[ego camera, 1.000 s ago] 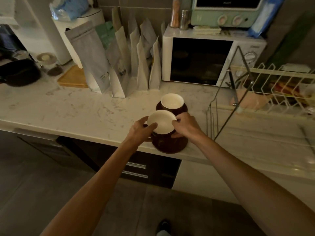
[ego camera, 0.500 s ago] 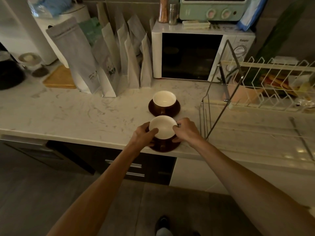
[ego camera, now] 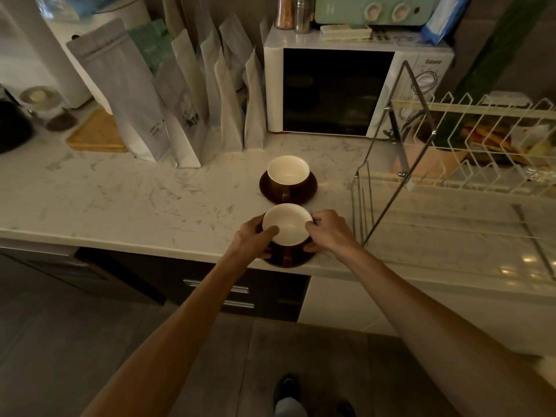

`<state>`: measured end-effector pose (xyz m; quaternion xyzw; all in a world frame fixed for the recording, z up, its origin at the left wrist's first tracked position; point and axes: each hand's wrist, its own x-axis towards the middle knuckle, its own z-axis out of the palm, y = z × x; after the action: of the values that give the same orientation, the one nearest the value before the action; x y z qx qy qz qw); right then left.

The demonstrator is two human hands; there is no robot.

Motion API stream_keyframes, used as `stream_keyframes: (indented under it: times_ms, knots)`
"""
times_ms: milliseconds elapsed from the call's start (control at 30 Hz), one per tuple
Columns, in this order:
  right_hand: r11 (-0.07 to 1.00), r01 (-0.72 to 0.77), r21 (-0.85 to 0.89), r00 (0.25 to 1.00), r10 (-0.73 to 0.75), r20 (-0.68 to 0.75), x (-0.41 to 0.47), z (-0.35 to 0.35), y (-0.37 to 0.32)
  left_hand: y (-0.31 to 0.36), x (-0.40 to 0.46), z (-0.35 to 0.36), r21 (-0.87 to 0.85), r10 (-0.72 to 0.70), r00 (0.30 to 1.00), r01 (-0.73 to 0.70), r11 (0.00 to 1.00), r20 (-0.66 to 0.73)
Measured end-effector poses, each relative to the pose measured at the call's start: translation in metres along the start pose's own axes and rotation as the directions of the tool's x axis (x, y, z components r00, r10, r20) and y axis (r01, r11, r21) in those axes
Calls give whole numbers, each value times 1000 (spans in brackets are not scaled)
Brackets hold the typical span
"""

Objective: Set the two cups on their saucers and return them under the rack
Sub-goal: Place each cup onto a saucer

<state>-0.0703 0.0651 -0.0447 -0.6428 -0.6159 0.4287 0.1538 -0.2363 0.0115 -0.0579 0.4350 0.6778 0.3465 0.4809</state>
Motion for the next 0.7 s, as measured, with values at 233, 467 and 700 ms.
stream_keyframes:
  times_ms: [233, 467, 700]
  knots:
    - [996, -24, 86, 998, 19, 59, -1, 0, 3, 0, 4, -5, 6, -50, 998, 50, 999, -32]
    - [993, 117, 5, 989, -116, -97, -8, -5, 9, -6, 8, -10, 40, -39, 991, 45, 998, -129]
    - [992, 10, 128, 1000, -8, -19, -3, -6, 18, -6, 7, -12, -153, -166, 984, 155, 976, -61]
